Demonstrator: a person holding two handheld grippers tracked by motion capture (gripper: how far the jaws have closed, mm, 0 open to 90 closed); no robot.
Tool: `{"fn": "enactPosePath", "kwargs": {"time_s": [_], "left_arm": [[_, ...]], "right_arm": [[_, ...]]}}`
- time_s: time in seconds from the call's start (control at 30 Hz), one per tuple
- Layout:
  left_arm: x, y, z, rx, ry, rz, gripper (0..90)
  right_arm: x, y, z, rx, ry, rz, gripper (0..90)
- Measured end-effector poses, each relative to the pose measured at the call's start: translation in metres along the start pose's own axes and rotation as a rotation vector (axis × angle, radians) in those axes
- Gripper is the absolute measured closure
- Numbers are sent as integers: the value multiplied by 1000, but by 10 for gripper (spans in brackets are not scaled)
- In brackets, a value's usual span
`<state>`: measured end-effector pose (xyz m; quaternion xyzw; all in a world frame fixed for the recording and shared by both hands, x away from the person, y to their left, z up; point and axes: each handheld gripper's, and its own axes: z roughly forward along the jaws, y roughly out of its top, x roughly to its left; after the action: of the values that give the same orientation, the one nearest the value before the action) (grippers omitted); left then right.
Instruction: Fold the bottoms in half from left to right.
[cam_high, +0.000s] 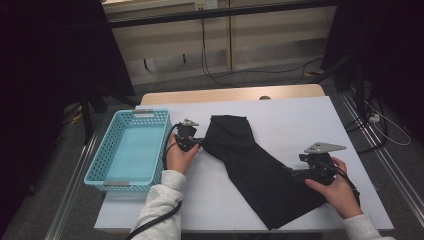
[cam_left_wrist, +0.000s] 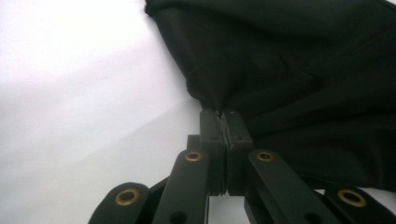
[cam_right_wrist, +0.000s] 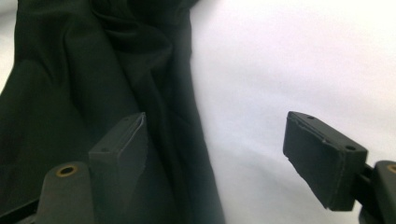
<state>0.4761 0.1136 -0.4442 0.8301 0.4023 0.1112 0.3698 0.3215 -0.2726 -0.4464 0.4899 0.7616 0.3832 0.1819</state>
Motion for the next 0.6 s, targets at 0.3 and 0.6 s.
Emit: {"fn": "enactPosePath", "kwargs": {"time_s": [0.3, 0.6], "left_arm": [[9, -1, -7, -4, 70, 9, 889], [8, -3, -5, 0, 46, 5, 880]], "right_arm": [[-5, -13, -12, 17, -4, 5, 245], [-11, -22, -25, 2, -42, 44, 352]]}}
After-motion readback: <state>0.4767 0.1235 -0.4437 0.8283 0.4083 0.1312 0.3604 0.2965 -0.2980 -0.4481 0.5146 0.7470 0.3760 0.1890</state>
